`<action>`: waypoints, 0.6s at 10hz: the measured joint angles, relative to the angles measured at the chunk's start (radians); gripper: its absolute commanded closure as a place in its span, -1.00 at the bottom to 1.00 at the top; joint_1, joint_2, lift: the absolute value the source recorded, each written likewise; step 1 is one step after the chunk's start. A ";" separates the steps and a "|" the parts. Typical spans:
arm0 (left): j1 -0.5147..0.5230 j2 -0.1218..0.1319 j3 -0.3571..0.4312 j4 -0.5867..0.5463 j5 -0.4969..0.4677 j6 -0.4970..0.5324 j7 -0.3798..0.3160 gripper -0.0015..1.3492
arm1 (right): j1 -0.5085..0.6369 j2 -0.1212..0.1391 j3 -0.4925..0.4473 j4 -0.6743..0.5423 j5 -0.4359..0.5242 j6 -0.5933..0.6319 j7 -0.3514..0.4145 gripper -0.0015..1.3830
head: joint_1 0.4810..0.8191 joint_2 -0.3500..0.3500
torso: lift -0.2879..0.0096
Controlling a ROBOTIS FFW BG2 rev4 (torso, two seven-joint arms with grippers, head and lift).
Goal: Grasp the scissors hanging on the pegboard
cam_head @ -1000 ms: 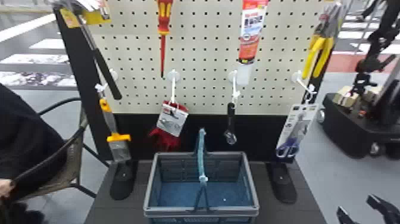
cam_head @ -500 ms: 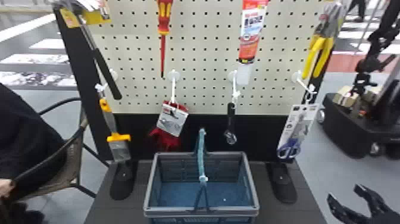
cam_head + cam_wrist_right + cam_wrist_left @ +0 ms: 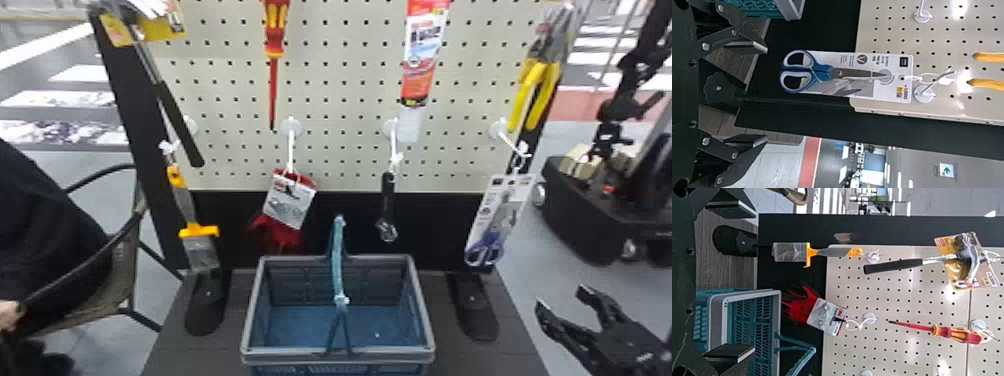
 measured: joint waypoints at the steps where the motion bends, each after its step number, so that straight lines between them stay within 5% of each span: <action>1: -0.003 0.000 -0.001 0.002 0.000 -0.001 0.000 -0.84 | -0.032 -0.016 0.017 0.035 -0.004 0.003 0.002 -0.35 | -0.60 0.00 | 0.26; 6: -0.030 0.002 -0.004 0.015 0.003 -0.008 0.000 -0.84 | -0.199 -0.080 0.057 0.184 -0.014 0.011 0.023 -0.38 | -0.60 0.00 | 0.26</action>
